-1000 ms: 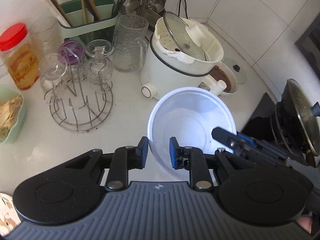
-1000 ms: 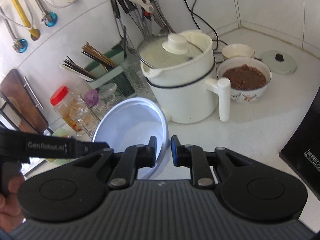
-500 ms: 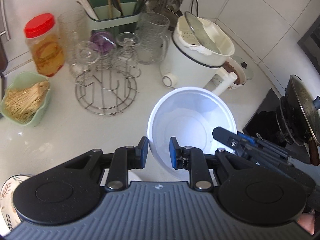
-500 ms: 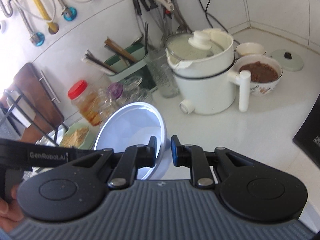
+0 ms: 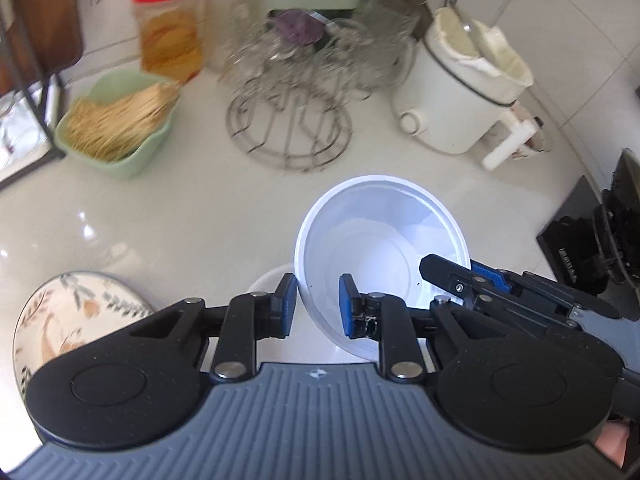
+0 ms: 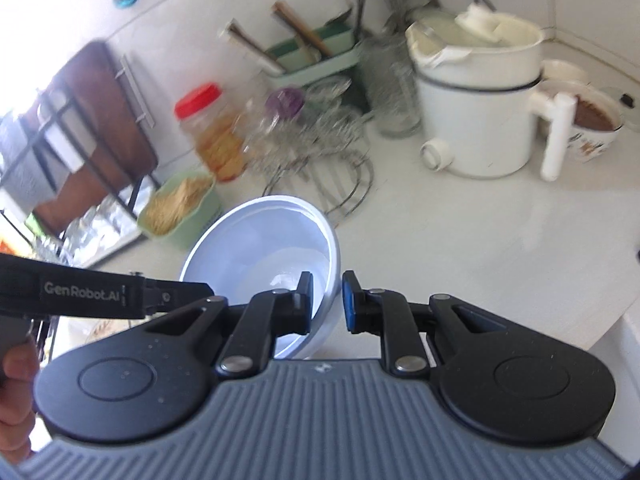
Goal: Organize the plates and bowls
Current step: 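Lift the white plastic bowl with the left gripper off the counter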
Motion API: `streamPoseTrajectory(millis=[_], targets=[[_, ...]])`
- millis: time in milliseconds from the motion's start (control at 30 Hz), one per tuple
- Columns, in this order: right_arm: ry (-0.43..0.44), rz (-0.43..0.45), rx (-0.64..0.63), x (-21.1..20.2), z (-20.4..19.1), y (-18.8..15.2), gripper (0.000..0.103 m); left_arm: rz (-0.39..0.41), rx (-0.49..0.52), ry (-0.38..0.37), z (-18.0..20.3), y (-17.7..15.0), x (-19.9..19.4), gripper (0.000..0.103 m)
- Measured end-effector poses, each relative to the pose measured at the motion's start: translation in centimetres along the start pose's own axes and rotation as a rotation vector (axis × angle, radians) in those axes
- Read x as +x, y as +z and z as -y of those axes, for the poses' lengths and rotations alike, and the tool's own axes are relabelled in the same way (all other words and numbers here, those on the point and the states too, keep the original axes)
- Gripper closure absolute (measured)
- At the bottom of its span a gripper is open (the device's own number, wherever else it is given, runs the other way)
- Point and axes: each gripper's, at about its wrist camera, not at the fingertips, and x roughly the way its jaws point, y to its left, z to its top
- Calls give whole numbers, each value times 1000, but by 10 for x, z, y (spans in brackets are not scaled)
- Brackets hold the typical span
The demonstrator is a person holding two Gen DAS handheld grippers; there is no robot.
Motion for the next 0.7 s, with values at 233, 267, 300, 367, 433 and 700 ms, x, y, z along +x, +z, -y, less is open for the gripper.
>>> streamPoseTrajectory(millis=[233, 267, 300, 367, 433, 700], targets=[[38, -62, -41, 16, -17, -22, 83, 13, -42, 23, -19, -20, -2, 78], [40, -68, -48, 18, -19, -25, 83, 10, -43, 25, -20, -22, -1, 78], [37, -74, -62, 19, -22, -27, 83, 11, -39, 34, -20, -24, -1, 78], [37, -84, -81, 21, -26, -30, 83, 11, -38, 47, -22, -27, 1, 78], [44, -90, -91, 22, -28, -31, 83, 6, -50, 41, -26, -29, 3, 78], [40, -84, -95, 19, -27, -35, 54, 5, -90, 61, -37, -33, 2, 63]])
